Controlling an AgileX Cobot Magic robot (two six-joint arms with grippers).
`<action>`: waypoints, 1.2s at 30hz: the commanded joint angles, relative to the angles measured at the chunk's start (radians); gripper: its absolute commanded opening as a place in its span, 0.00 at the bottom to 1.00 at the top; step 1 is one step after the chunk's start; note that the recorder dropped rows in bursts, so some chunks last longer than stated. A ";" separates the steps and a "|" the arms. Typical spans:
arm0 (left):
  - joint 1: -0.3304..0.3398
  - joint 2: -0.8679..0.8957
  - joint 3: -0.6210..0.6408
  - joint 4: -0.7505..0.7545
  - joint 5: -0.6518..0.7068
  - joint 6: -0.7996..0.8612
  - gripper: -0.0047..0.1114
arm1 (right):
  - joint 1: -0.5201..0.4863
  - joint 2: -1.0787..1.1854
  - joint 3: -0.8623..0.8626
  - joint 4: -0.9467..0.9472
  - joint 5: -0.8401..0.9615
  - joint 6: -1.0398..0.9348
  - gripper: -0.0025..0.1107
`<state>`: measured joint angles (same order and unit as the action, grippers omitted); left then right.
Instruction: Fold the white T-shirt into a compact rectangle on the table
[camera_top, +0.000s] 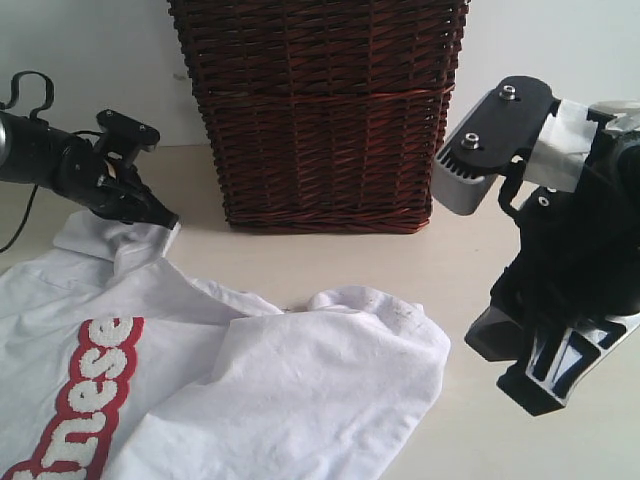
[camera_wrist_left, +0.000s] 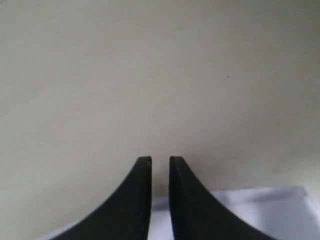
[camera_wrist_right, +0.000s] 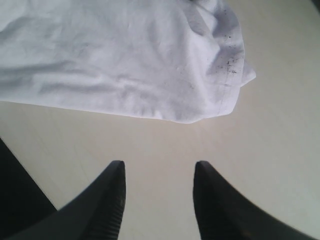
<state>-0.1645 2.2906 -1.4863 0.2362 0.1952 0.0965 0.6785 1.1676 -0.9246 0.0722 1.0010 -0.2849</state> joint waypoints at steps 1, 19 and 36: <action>-0.008 0.048 -0.054 -0.013 0.058 0.001 0.17 | -0.005 -0.005 -0.002 0.001 -0.001 0.001 0.40; -0.006 -0.091 -0.010 -0.236 0.355 0.144 0.04 | -0.005 -0.005 -0.002 0.001 0.005 0.003 0.40; -0.053 0.059 -0.110 -0.431 0.256 0.617 0.04 | -0.005 -0.005 -0.002 0.001 0.004 0.026 0.40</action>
<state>-0.1901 2.3245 -1.6005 -0.1920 0.4131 0.6125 0.6785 1.1676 -0.9246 0.0722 1.0056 -0.2666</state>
